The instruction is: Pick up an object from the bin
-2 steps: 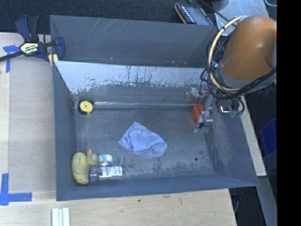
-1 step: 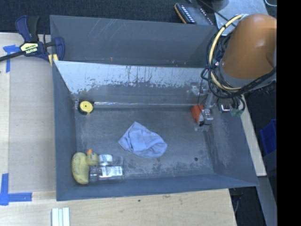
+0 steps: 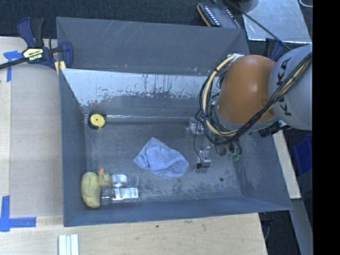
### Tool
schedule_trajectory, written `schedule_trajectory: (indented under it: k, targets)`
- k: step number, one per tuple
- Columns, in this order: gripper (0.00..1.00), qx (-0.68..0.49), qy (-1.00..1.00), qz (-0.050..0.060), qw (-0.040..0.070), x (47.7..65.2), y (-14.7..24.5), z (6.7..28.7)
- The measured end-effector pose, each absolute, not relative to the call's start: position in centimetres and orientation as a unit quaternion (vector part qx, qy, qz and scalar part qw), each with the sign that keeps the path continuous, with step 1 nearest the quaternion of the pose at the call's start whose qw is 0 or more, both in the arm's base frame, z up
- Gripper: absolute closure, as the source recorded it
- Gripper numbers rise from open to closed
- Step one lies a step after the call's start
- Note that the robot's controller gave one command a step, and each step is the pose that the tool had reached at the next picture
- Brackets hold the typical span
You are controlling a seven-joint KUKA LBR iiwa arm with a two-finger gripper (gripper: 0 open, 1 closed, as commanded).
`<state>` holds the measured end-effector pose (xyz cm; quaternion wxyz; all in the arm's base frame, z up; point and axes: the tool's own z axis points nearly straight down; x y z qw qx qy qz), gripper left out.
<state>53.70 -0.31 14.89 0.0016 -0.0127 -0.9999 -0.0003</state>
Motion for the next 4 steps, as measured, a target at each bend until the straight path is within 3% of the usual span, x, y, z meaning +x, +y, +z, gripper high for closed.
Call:
schedule_trajectory:
  k: [1,4]
  targets:
    - [0.0,-0.026,-1.0,0.0,-0.003,55.5,-0.9,10.8]
    - [0.0,0.071,-0.997,0.0,-0.003,54.8,-0.8,9.0]
